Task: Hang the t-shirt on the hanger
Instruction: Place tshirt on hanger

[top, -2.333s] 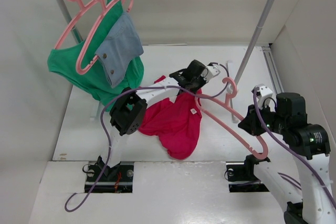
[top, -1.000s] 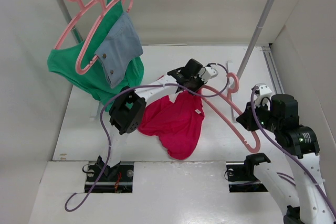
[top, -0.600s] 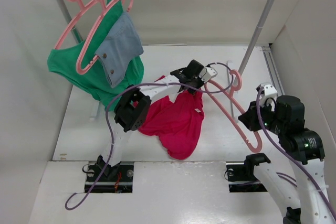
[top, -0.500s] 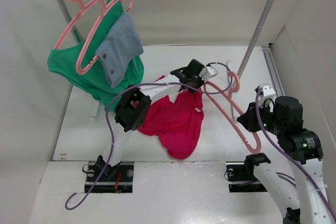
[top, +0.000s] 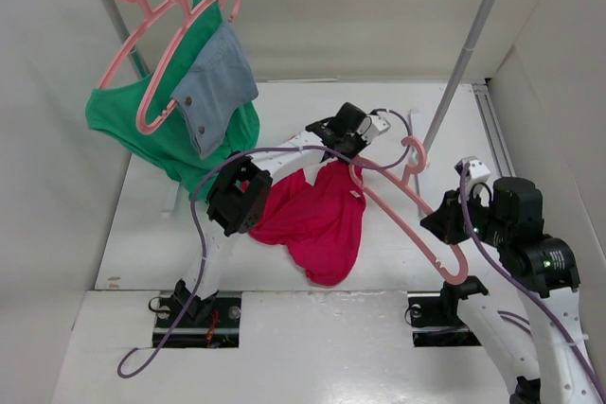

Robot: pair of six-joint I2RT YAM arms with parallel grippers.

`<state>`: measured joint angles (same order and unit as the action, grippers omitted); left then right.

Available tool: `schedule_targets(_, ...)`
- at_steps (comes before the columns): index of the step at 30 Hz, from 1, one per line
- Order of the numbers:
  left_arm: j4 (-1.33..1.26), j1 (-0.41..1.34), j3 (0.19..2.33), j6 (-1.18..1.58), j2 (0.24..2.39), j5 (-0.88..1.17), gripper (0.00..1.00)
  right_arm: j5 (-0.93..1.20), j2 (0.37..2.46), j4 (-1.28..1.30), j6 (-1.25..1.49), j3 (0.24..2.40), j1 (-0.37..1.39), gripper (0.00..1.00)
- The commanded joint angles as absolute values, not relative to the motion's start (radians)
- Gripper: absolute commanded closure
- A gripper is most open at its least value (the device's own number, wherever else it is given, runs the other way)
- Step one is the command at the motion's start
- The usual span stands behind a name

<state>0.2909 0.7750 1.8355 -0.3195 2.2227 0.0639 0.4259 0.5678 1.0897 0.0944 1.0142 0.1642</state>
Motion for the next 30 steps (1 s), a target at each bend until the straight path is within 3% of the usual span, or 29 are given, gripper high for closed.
schedule_targets(1,0.31,0.776,1.864,-0.308,2.2,0.103,0.99,0.459,0.546,0.979,0.1,0.988,0.166,1.0)
schedule_targets(30,0.339,0.785,1.861,-0.302,2.168,0.132,0.95,0.388,0.606,0.962,0.012,0.994,0.166,1.0)
